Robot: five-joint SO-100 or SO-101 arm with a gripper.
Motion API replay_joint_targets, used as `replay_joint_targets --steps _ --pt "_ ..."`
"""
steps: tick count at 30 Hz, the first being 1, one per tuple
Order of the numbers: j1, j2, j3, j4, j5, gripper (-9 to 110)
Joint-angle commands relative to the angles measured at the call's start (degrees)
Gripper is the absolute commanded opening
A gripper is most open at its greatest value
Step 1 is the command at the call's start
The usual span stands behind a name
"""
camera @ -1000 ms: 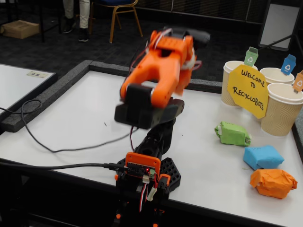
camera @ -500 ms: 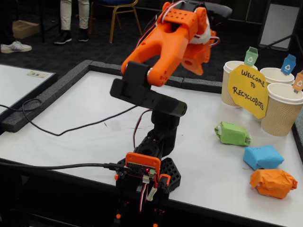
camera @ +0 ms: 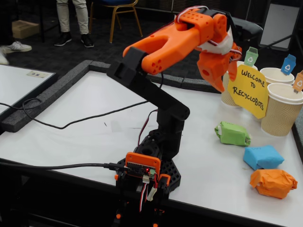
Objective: Sort rubbish by color.
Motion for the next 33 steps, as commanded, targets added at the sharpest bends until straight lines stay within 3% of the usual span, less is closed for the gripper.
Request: replay_joint_targets --steps 1,33 --pt "1.58 -0.09 -7.47 0.26 -0.53 10" --pt "8.88 -11.34 -8.35 -1.76 -0.7 10"
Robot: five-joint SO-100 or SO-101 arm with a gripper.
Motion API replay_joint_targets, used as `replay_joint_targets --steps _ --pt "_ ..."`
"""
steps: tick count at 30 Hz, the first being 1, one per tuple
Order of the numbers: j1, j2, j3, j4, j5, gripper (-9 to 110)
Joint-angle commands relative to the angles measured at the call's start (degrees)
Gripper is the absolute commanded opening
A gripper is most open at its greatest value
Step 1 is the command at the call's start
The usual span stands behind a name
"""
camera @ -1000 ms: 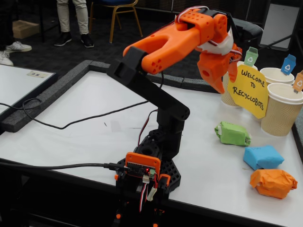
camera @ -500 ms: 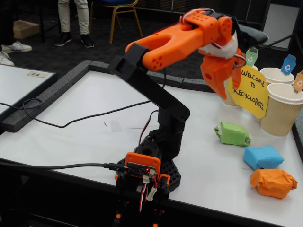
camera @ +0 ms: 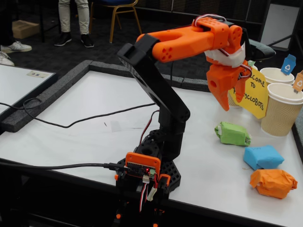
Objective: Sort rubbish by color.
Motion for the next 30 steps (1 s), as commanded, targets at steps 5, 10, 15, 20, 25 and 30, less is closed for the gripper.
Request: replay_joint_targets --steps 5,10,15,20,25,30 --pt "3.6 0.62 -12.39 4.04 -1.49 10" --pt "3.6 0.7 -17.93 10.63 -1.49 10" --pt "3.6 0.79 -22.94 16.44 -1.49 10" --pt "3.6 0.79 -25.05 19.34 -1.49 11" --pt "3.6 0.7 -24.96 21.01 -1.49 10" --pt "3.6 0.62 -24.7 21.09 -1.49 10"
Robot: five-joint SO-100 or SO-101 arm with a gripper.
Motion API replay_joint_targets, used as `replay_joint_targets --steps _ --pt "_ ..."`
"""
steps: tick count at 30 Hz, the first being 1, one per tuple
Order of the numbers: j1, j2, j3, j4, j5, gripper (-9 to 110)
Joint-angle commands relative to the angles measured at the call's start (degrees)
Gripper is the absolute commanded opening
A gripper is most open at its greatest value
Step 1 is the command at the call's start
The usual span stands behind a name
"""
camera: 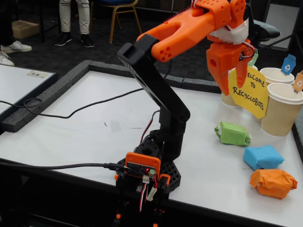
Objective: Sort rubbish by color.
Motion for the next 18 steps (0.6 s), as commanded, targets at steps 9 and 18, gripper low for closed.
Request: replay_joint_targets --steps 9,18 --pt "3.6 -0.88 -8.17 -1.93 -1.23 10" --pt "12.48 -0.88 -10.28 -3.34 -1.32 11"
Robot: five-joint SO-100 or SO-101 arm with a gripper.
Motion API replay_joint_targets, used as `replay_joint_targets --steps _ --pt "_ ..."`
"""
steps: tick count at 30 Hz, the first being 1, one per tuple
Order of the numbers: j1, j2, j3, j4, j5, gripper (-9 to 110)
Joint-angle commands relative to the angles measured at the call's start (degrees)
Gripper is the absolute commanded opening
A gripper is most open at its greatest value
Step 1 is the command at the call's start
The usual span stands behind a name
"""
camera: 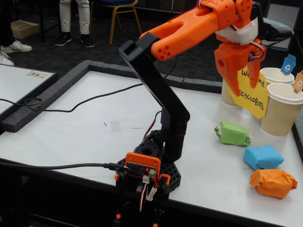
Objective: Sort rubbish by color.
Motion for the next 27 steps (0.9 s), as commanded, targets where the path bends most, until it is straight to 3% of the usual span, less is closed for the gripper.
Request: replay_joint_targets --steps 1,13,27 --pt "5.71 0.53 -7.65 -1.32 -1.23 12" --pt "15.03 0.53 -6.24 -1.85 -1.23 12" --pt "10.55 0.53 -1.93 -3.34 -1.23 13"
